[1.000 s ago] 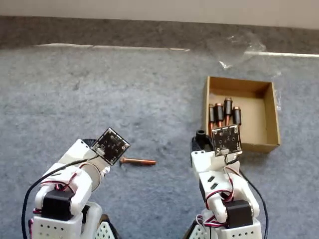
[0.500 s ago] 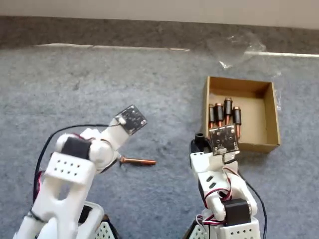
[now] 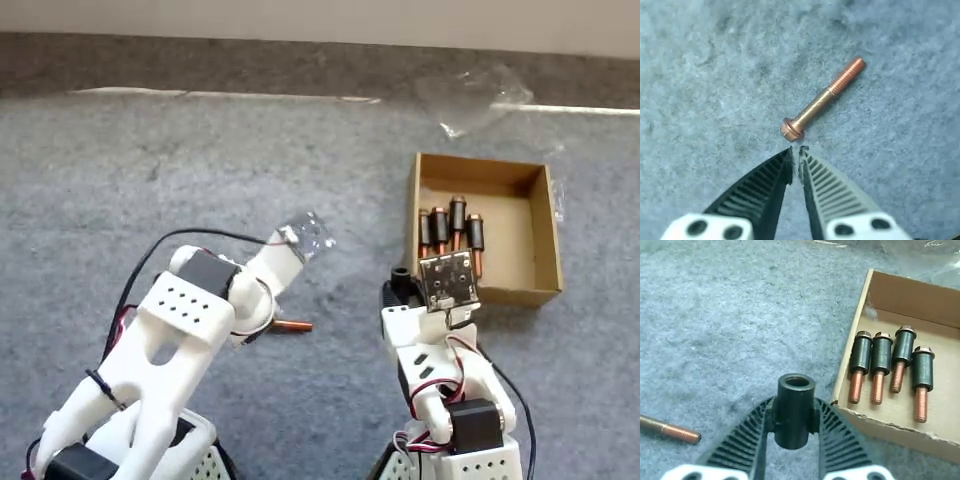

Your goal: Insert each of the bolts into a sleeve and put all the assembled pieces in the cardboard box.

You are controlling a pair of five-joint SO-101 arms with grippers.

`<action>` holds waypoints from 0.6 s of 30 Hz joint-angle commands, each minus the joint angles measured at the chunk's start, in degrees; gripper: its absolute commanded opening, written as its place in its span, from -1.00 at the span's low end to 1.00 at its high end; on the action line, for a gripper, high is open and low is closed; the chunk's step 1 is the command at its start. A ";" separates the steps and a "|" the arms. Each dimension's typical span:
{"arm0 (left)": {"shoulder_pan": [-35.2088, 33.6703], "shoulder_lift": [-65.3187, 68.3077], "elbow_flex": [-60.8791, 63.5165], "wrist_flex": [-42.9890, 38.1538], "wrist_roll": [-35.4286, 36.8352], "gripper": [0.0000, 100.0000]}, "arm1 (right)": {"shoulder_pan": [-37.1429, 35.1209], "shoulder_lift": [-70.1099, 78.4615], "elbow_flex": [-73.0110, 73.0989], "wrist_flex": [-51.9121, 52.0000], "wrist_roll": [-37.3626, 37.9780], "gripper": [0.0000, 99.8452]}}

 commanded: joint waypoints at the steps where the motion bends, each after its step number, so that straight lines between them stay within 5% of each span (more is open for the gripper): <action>1: 1.10 -0.04 -2.68 -0.09 26.73 -0.91 | 0.31 -0.66 -0.84 -1.71 -0.18 -0.99; 4: 1.27 -0.13 -2.68 0.35 39.91 -0.91 | 0.31 -0.66 -0.84 -1.71 -0.18 -0.99; 12: 1.98 -0.13 -2.51 -0.97 45.01 -0.92 | 0.40 -0.66 -0.84 -1.71 -0.18 -0.99; 18: 0.40 0.31 0.13 -9.58 61.71 -0.91 | 0.48 -0.66 -0.75 -3.03 -0.18 -0.99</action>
